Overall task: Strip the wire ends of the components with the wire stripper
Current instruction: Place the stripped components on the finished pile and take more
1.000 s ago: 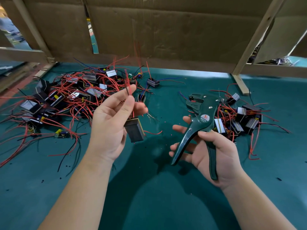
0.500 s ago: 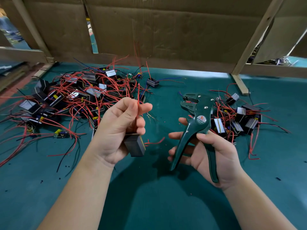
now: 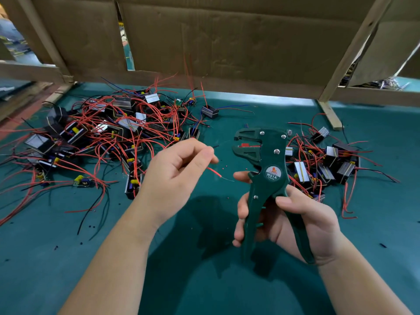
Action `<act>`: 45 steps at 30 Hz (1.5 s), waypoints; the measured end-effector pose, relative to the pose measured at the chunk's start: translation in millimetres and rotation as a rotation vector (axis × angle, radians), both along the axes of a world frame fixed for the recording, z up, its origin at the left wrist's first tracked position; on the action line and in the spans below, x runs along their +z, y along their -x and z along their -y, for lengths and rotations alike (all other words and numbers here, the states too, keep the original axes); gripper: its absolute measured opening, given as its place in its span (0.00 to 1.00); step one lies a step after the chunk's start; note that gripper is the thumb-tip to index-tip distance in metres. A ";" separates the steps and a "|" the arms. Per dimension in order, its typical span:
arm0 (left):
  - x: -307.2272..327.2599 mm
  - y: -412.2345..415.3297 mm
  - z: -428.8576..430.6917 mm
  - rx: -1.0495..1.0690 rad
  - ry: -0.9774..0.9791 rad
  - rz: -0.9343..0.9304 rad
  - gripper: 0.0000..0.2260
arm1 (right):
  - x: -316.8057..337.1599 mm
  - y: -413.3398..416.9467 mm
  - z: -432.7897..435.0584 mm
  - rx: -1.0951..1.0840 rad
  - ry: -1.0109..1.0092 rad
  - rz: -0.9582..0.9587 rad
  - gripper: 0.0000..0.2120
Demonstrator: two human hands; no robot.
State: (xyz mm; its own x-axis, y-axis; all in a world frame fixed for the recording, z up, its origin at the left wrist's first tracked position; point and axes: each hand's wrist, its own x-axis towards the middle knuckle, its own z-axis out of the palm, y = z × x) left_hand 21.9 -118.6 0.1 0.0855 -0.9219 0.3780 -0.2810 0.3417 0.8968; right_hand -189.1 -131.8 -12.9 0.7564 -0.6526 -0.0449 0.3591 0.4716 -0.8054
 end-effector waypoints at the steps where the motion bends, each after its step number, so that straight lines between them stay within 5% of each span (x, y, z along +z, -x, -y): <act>1: -0.9 0.4 0.1 0.015 0.024 0.034 0.09 | -0.3 -0.1 0.0 0.008 0.005 -0.009 0.34; 8: -3.2 -1.2 -1.1 0.039 0.080 0.166 0.11 | -1.2 -0.1 -0.2 0.071 -0.001 -0.005 0.33; 15: -2.7 0.0 -1.5 -0.034 0.052 0.056 0.09 | -0.2 5.0 2.3 0.079 -0.031 0.062 0.32; 45: -3.9 -8.8 -0.5 -0.121 0.015 0.296 0.10 | -5.8 4.6 -1.5 0.146 0.036 -0.169 0.25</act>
